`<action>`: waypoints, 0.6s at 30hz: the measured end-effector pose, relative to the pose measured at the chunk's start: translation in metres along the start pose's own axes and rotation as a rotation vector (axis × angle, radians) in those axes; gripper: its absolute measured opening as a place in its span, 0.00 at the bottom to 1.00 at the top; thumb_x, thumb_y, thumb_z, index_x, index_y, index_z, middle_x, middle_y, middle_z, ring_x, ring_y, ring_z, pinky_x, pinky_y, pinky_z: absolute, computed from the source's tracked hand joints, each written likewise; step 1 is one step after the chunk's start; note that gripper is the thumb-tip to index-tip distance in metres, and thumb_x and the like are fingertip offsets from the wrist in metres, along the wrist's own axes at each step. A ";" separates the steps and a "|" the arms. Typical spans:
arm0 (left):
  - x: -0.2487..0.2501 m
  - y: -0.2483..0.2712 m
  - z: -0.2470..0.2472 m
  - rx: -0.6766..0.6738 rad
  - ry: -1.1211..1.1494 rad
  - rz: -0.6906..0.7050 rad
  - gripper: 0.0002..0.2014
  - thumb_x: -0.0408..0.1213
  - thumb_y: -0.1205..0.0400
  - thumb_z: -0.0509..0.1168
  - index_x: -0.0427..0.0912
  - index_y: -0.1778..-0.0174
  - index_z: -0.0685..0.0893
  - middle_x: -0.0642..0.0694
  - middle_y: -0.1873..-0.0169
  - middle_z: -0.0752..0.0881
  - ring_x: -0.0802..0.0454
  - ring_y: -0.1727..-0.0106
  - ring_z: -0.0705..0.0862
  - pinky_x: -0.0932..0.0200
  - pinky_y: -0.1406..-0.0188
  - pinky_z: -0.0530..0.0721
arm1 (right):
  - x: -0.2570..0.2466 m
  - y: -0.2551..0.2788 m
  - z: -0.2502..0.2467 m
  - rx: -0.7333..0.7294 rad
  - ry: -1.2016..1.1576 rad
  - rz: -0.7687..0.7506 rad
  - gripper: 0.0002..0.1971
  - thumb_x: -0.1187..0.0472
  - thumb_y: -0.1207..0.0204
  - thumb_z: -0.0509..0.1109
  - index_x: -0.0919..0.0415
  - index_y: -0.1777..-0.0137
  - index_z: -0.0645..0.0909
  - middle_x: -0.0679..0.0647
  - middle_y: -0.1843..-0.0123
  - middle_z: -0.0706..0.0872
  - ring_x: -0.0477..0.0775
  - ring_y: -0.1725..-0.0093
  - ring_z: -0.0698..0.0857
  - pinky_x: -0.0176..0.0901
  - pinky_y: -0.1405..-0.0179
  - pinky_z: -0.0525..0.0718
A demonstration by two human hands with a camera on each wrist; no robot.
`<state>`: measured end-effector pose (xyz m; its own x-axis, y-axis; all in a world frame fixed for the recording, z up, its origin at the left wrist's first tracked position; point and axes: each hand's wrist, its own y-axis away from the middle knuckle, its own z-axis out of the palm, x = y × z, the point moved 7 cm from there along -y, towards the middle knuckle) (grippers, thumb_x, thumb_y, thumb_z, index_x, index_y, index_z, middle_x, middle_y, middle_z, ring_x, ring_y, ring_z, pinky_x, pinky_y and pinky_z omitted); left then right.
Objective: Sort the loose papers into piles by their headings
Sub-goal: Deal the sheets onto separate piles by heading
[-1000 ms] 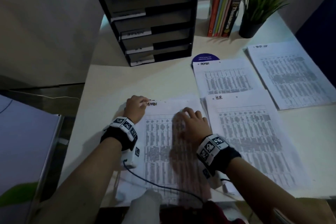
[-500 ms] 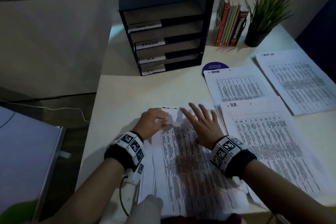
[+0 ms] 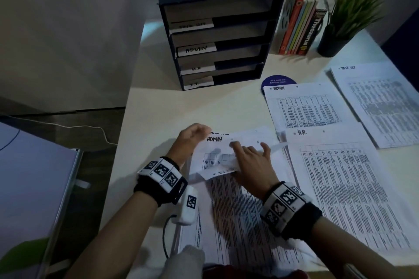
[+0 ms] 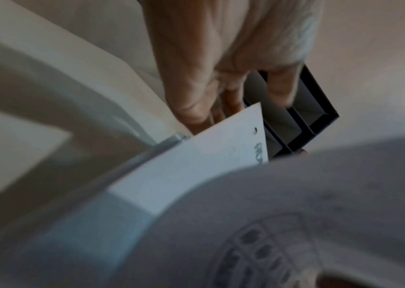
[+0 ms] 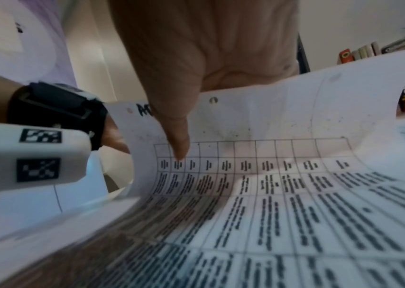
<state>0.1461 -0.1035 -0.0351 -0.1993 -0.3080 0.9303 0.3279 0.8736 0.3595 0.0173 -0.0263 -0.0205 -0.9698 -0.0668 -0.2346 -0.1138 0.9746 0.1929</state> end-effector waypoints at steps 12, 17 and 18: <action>-0.016 -0.011 -0.015 0.082 -0.263 -0.016 0.24 0.52 0.15 0.51 0.38 0.58 0.85 0.46 0.60 0.83 0.52 0.58 0.81 0.56 0.51 0.77 | -0.001 0.005 0.006 0.347 0.144 -0.072 0.35 0.61 0.66 0.84 0.59 0.56 0.74 0.56 0.53 0.75 0.58 0.51 0.74 0.61 0.44 0.72; -0.032 -0.025 -0.016 0.020 -0.652 0.035 0.15 0.36 0.17 0.60 0.31 0.38 0.81 0.34 0.39 0.80 0.41 0.36 0.77 0.53 0.32 0.73 | -0.003 0.004 0.024 0.166 0.074 -0.079 0.35 0.59 0.63 0.84 0.55 0.54 0.71 0.51 0.61 0.81 0.53 0.63 0.82 0.52 0.63 0.84; -0.035 -0.026 -0.016 0.012 -0.674 0.028 0.16 0.37 0.17 0.61 0.32 0.37 0.81 0.34 0.38 0.79 0.40 0.35 0.77 0.51 0.31 0.73 | -0.003 0.002 0.023 0.157 0.058 -0.068 0.33 0.62 0.59 0.84 0.54 0.52 0.72 0.52 0.60 0.82 0.54 0.63 0.83 0.52 0.63 0.84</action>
<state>0.1591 -0.1217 -0.0761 -0.7248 0.0136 0.6888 0.3319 0.8830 0.3319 0.0246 -0.0194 -0.0409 -0.9724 -0.1417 -0.1856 -0.1491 0.9885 0.0264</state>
